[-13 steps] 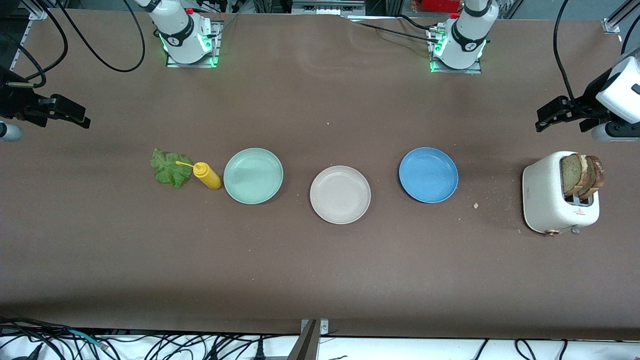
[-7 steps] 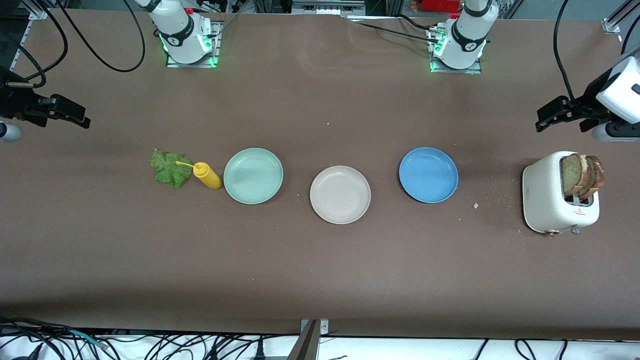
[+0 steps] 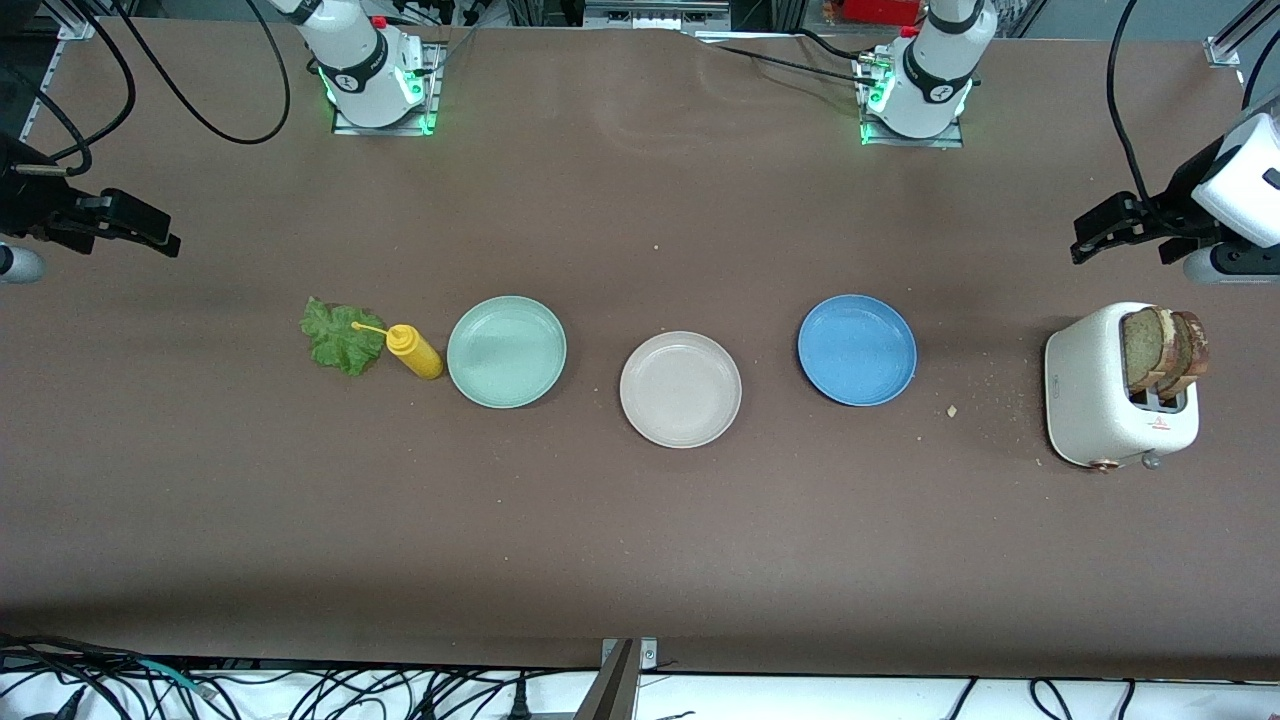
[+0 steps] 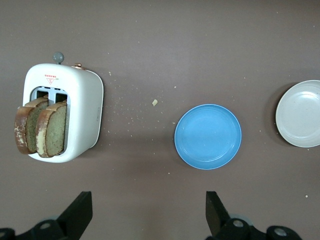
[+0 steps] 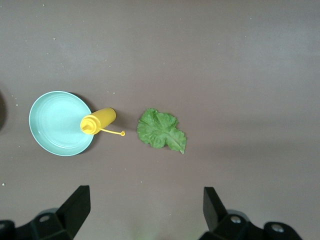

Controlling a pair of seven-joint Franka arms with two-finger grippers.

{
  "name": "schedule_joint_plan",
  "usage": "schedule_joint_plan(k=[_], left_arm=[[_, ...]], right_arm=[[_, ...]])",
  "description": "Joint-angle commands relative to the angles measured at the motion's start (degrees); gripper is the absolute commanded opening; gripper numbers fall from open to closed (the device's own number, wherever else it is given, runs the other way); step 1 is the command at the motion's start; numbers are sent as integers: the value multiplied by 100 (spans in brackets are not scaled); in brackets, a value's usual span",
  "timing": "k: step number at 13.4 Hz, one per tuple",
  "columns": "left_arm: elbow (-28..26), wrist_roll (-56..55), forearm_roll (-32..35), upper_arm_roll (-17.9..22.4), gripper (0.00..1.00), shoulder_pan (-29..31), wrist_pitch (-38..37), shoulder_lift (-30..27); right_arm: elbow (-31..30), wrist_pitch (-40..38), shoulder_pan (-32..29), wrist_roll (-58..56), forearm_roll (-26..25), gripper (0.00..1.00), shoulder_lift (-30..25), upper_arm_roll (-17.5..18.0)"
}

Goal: Make sandwich in beige plate with both arms

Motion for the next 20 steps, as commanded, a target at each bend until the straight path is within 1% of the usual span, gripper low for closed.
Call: schedule_joint_plan(k=[1,15,16,18,20], left_arm=[[42,74,19,-48,100,65,-71,15],[24,83,19,-22,100,74,-62,68],[24,83,80,-13,100,82,-62,77],[-89,101,457,-30,100,74,-1,86],[-177,109,476,-31,100,74,157,129]], right_arm=[[13,-42,-76,-84,-27,100,-18,43],[-5,-42,-76,-84,-27,100,-18,34],[-5,-42,-76,-84,-27,100,-18,34],[13,-42,-76,-84,-27,100,-18,34],[-5,-42,-76,-84,-27,100,-18,34]])
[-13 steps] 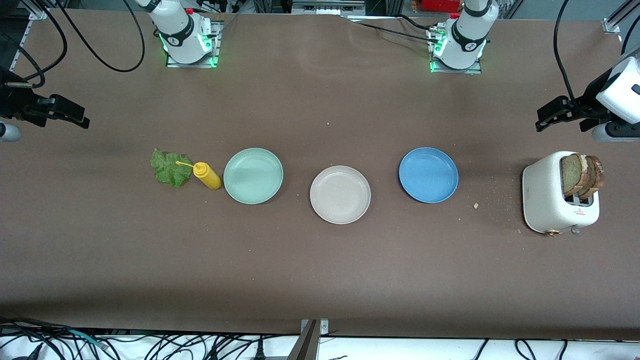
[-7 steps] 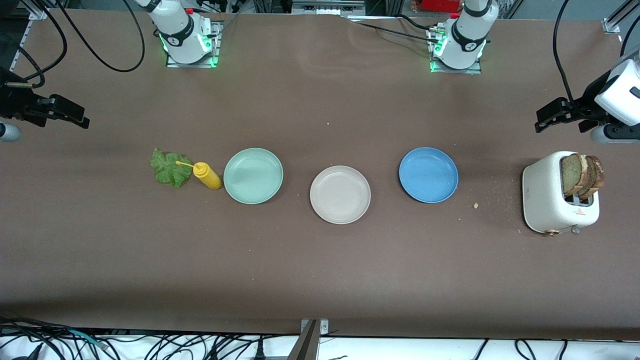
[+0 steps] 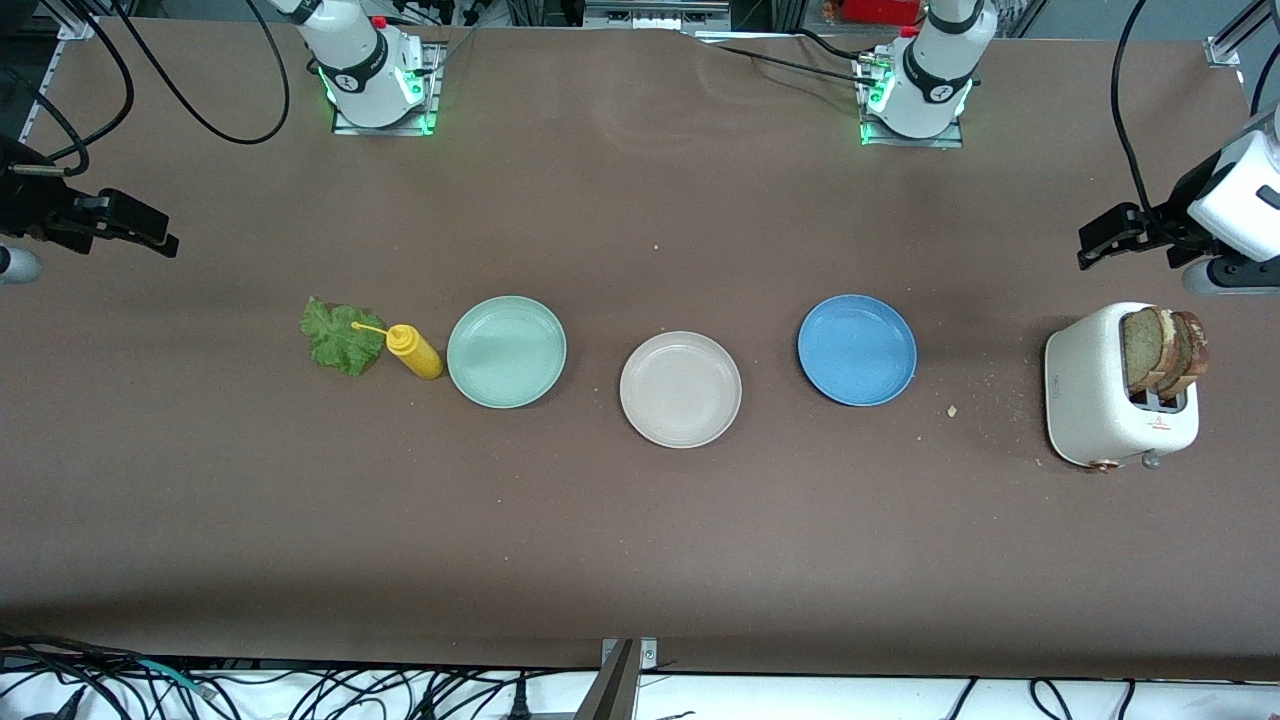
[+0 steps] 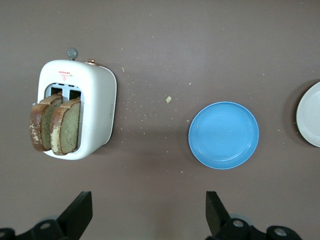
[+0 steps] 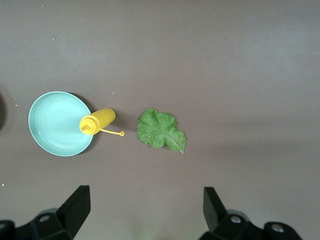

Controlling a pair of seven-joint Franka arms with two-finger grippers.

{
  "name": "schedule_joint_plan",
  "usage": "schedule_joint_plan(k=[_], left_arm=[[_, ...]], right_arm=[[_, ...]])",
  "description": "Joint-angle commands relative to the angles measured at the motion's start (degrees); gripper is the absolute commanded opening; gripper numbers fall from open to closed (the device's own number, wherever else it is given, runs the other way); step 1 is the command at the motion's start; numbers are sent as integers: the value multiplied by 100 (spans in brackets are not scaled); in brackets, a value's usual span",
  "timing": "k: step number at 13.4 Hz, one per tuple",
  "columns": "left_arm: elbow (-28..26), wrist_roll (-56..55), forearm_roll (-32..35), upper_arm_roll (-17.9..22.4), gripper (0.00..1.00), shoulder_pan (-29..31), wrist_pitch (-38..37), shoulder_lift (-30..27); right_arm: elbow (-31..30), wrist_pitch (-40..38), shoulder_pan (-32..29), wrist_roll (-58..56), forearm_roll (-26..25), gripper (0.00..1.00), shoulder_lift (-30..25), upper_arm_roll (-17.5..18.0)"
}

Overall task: Make sandwich in beige plate with both arms
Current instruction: 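Lower the left gripper onto a bread slice in the white toaster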

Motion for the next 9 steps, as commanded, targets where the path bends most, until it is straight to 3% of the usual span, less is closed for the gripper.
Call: schedule_joint_plan(k=[1,9], left_arm=[[-198,105,167,-37,100,65,252,18],[-794,1834,79,-45,100,1057,1297,211]], right_arm=[[13,-42,-69,-84,-27,100,-19,35],[-4,-42,-69,-84,-27,100,-19,35]])
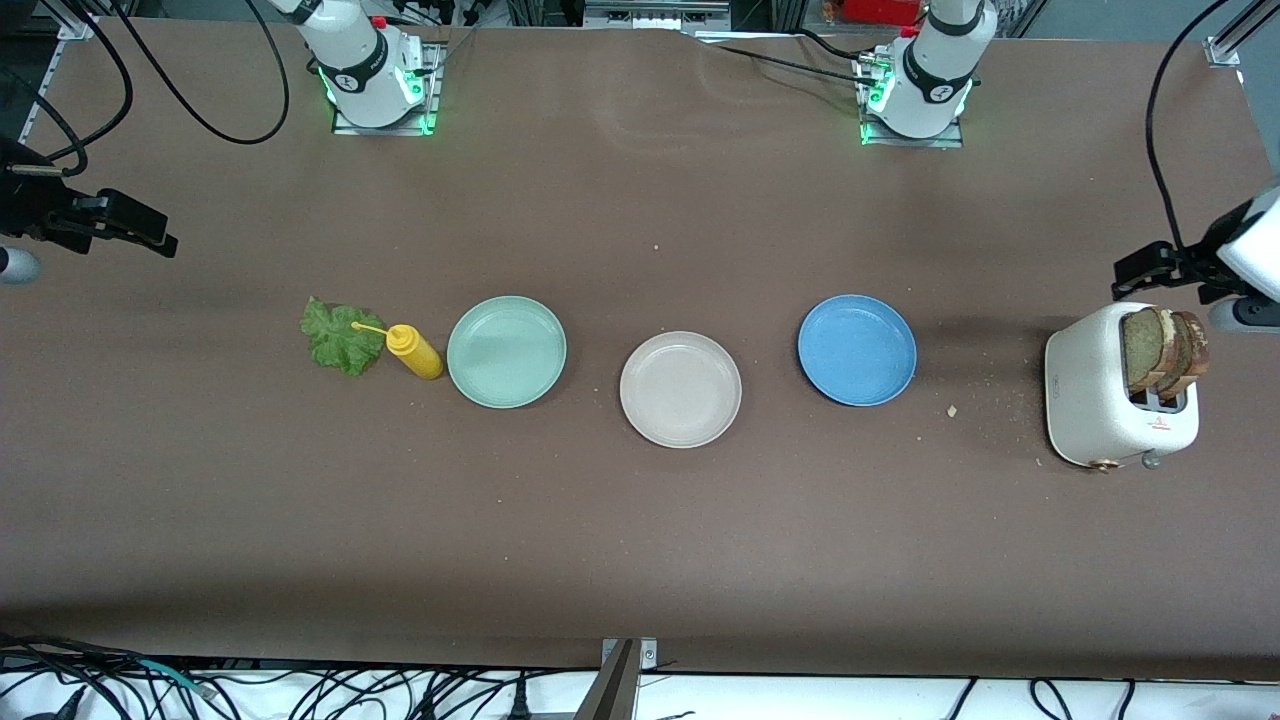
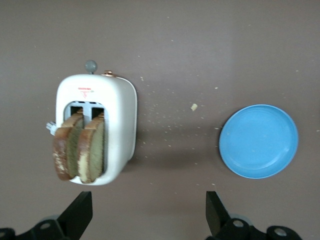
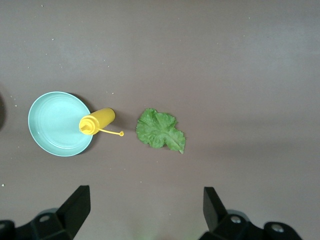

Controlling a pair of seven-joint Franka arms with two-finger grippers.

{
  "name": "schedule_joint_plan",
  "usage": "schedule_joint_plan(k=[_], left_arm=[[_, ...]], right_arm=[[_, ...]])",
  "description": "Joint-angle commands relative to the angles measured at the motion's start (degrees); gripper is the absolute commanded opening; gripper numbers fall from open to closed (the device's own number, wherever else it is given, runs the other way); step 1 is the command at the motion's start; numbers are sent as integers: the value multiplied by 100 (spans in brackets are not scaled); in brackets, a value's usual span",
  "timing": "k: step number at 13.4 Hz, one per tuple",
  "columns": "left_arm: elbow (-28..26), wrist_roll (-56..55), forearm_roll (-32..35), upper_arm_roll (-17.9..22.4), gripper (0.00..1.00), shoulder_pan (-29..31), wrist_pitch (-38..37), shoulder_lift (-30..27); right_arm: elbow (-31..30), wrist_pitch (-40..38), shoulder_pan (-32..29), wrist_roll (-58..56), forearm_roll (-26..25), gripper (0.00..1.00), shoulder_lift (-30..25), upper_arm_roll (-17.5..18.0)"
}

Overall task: Make sandwich in beige plate with both arms
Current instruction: 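Lower the left gripper onto a bread slice in the white toaster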

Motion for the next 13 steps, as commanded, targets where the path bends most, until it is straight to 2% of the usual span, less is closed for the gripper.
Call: schedule_joint_plan(k=[1,5,8,13], left_arm=[[-491,681,44,-65,100,280,617,-26],[-1028,1324,-148,-74,100,693,1286,-26],[-1459,1457,-193,-74,100,773,1927,-8],[-1566,1562,-193,-74,100,940,2281,325]], right_arm=[[-3,-42,-56,-83,-27,100,-20,35],[-3,-42,-56,-83,-27,100,-20,35],[-3,-42,-56,-83,-27,100,-20,35],[-3,-42,-56,-83,-27,100,-20,35]])
